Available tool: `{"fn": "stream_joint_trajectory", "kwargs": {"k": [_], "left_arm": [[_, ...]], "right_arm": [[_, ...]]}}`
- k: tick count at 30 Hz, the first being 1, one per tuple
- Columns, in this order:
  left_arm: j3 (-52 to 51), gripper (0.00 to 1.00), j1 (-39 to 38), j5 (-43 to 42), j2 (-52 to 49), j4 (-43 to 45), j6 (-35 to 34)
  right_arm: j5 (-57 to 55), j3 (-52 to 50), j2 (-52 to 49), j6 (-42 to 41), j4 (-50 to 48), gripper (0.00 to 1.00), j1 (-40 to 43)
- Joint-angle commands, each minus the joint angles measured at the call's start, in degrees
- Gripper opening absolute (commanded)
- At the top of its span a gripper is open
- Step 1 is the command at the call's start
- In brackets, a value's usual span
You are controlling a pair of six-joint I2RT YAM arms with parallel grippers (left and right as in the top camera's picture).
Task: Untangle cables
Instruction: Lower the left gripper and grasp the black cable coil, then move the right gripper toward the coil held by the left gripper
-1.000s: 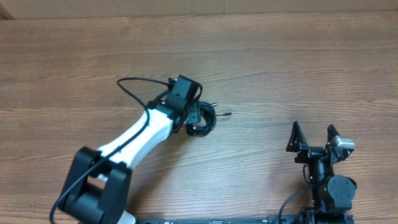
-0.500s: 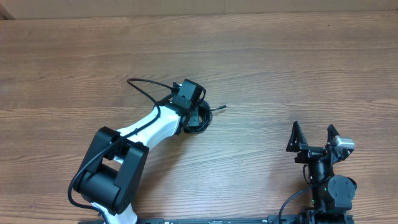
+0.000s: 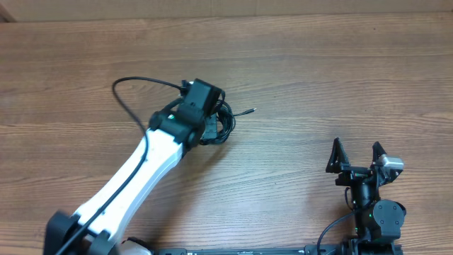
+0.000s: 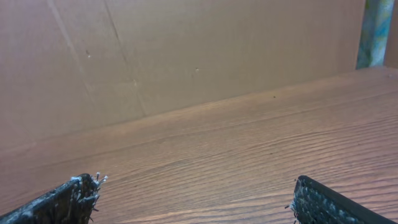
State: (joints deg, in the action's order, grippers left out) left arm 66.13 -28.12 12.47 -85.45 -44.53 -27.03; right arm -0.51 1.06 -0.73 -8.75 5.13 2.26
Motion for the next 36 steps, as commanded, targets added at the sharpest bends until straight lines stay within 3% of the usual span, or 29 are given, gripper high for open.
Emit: {"fn": "stream_joint_trajectory", "kwargs": {"k": [1,20,22,24,27,29,32,36], "left_arm": [[0.9,0.04,-0.02,-2.1,3.74,-3.21,5.14],[0.57,0.04,-0.02,-15.13,4.46,-8.98,5.18],[0.57,0.04,-0.02,-15.28,4.46,-9.38,4.85],[0.57,0.04,-0.02,-15.28,4.46,-9.16,2.47],[0.57,0.04,-0.02,-15.26,4.46,-8.63,0.31],[0.57,0.04,-0.02,-15.28,4.46,-8.37,-0.26],[0.57,0.04,-0.02,-15.02,4.44,-8.35,-0.2],[0.57,0.04,-0.02,-15.04,4.2,-8.15,-0.22]], "right_arm": [[-0.72,-0.59,0.57,0.26,-0.35,1.0,-0.07],[-0.52,-0.59,0.57,-0.72,-0.79,1.0,-0.07],[2.38,-0.59,0.57,-5.77,-0.22,1.0,-0.07],[9.33,-0.59,0.09,-18.58,-0.85,1.0,-0.2],[27.43,-0.59,-1.11,-38.95,-2.05,1.0,-0.72],[39.6,-0.59,-1.4,-48.22,-1.97,1.0,-0.76],[51.58,-0.59,-1.4,-50.42,-1.84,1.0,-0.76],[51.49,-0.59,-1.4,-46.64,-4.66,1.0,-0.76]]}}
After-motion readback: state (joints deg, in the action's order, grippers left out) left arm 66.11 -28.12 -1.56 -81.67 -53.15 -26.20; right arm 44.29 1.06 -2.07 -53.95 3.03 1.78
